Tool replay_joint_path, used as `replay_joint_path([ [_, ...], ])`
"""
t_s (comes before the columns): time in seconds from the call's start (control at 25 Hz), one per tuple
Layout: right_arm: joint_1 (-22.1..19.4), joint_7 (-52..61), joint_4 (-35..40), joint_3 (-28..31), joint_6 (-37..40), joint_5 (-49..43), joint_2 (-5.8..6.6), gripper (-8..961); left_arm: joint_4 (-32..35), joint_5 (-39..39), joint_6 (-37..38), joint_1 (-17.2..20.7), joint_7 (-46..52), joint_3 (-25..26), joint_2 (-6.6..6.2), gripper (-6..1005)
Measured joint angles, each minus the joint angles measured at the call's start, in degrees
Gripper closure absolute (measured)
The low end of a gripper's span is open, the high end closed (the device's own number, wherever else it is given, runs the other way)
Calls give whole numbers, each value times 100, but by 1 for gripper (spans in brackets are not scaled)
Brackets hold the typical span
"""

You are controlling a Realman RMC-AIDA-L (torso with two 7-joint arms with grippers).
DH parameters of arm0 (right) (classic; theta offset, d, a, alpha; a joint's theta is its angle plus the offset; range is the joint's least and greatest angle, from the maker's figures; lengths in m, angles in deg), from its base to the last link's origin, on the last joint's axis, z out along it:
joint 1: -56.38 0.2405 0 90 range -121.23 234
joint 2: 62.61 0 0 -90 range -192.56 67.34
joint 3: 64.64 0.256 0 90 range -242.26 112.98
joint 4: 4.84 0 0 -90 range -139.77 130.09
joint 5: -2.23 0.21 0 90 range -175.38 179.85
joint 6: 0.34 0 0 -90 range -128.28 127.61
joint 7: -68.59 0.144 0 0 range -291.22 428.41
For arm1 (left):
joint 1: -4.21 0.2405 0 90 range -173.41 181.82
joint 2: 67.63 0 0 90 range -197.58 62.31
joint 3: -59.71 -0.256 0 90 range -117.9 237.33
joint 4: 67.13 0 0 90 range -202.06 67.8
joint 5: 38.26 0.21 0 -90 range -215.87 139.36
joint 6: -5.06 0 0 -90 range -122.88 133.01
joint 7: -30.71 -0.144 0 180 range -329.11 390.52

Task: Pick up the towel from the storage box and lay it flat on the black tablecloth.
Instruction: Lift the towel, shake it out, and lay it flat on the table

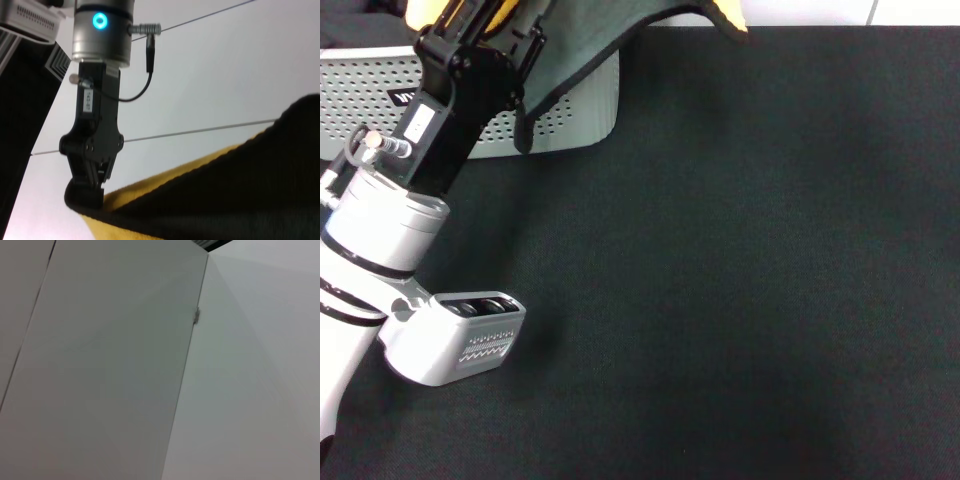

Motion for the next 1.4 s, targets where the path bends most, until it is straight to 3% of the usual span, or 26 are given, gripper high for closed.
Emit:
replay_joint_path([
  [1.0, -633, -185, 23, 26, -271, -90, 25, 920, 17, -430, 372, 247, -85, -28, 0, 485],
  [1.4, -718, -186, 63, -331, -270, -817, 22, 918, 17, -461, 354, 282, -48, -98, 0, 484],
])
